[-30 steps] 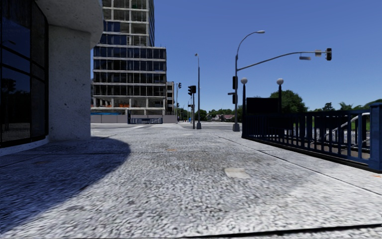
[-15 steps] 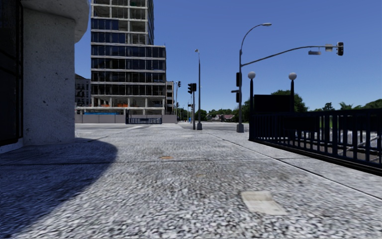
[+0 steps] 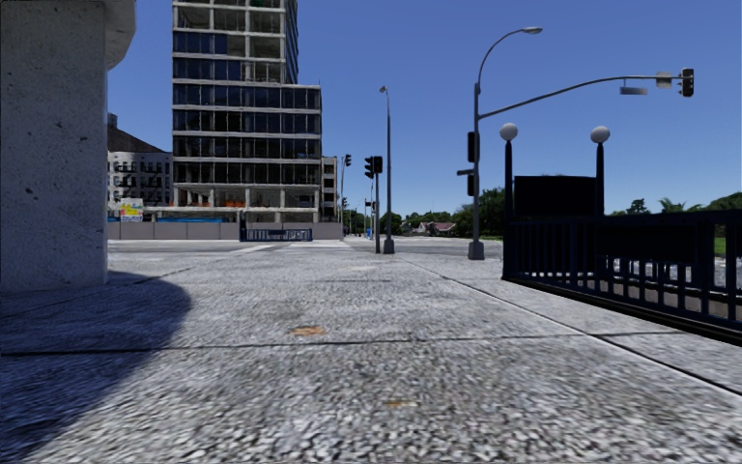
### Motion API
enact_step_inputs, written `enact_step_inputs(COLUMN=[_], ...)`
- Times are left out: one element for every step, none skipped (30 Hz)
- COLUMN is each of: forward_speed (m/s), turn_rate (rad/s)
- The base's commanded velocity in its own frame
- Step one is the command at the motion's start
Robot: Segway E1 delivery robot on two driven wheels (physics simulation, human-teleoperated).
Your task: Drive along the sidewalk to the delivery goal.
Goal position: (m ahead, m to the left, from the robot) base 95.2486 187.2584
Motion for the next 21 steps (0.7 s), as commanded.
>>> enact_step_inputs(forward_speed=[2.0,2.0,2.0,2.0,2.0,2.0,2.0,2.0,2.0,2.0,2.0,2.0,2.0,2.0,2.0,2.0,2.0,2.0,2.0,2.0,2.0], turn_rate=[0.1,0.1,0.1,0.1,0.1,0.1,0.1,0.11,0.11,0.11,0.11,0.11,0.11,0.11,0.11,0.12,0.15,0.17,0.17,0.18,0.18])
